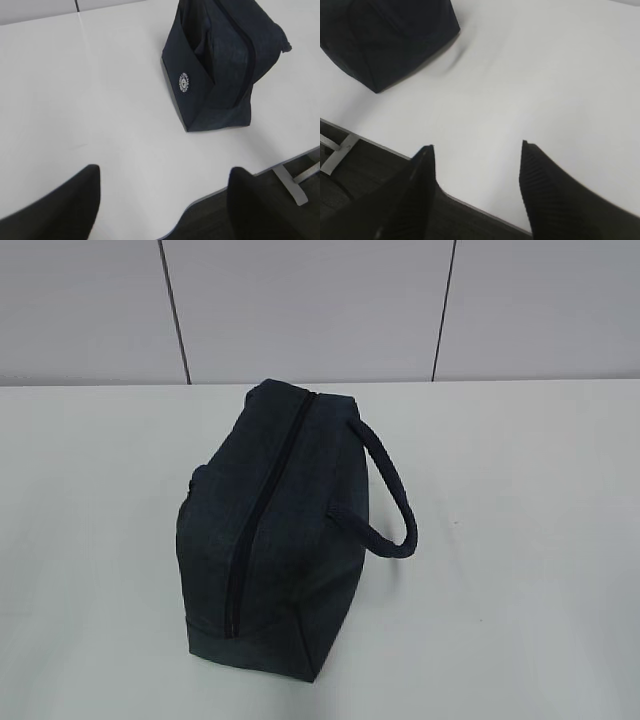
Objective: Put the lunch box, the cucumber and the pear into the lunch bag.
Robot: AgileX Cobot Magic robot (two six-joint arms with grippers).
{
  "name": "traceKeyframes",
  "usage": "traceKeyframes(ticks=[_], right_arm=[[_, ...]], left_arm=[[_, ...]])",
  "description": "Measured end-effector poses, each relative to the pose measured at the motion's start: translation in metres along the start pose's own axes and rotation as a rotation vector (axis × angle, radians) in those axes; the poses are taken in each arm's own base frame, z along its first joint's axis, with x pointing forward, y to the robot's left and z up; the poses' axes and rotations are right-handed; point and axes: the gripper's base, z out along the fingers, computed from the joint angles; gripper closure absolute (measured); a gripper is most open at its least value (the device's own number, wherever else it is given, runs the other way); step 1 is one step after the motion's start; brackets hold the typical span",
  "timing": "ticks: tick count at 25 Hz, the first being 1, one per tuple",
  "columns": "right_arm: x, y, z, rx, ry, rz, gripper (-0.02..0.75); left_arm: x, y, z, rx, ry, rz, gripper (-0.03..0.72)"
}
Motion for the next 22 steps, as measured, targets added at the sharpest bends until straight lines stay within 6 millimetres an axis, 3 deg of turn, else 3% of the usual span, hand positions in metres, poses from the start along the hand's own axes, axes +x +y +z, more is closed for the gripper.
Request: traceKeyframes(ticks=[6, 22], right_arm=[[0.010, -0.003, 0.017, 0.038, 0.047, 0.022, 0.310], [0.010, -0.003, 0.022, 0.035, 0.021, 0.031, 0.311]], left_arm=[[0.011, 0.000, -0.001, -0.019, -0.026, -0.001, 0.219], [0.010, 0.004, 0.007, -0.044, -0.071, -0.004, 0.219]])
